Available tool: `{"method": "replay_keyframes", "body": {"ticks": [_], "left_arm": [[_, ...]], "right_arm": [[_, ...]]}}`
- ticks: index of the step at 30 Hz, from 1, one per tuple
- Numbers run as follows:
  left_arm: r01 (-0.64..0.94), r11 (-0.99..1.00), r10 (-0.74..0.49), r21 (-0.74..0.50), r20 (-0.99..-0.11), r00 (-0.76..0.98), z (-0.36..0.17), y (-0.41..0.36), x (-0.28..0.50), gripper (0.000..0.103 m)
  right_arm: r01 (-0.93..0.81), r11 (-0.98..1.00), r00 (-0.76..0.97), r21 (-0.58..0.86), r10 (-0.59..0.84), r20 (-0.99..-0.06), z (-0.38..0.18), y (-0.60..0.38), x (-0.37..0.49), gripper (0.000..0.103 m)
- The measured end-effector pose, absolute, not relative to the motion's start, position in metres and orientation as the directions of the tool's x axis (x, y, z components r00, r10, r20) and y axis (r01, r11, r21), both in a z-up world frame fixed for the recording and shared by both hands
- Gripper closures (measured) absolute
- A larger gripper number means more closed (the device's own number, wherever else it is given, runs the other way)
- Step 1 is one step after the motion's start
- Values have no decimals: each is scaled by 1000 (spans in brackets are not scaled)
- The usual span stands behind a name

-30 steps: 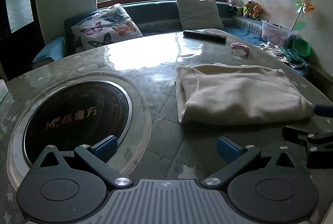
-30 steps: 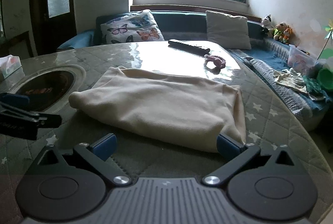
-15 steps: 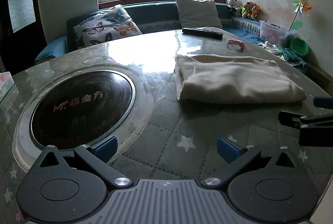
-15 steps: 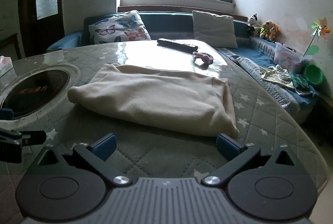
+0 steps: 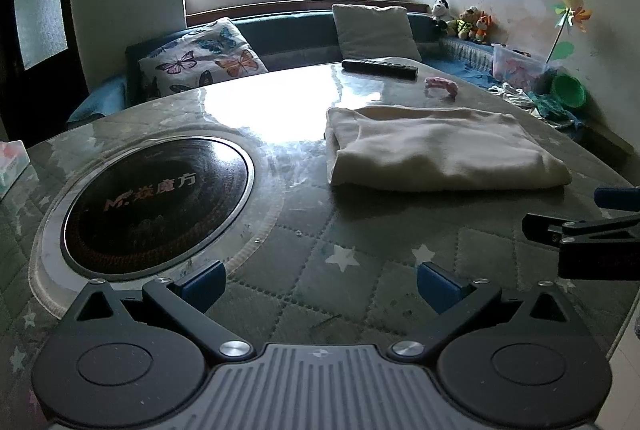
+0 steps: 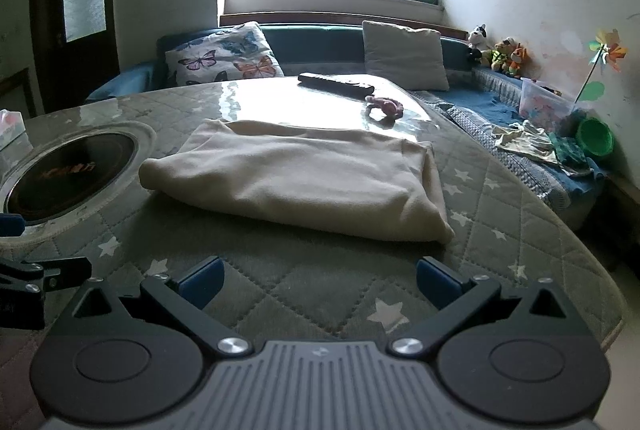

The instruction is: Fold clothes

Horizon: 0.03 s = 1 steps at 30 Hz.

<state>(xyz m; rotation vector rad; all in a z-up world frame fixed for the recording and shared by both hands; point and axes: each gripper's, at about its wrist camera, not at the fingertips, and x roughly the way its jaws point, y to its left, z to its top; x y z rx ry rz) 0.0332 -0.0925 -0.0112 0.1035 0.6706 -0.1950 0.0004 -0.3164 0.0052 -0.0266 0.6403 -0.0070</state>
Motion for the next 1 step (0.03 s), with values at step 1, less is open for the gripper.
{"method": "replay_keyframes", "body": {"ticks": [1], "left_arm": [[214,976,-147,32,-627,765,-11,-93,32,0]], "right_arm": [[0,1000,802,-27,-16,-597,5,-316,-1,0]]}}
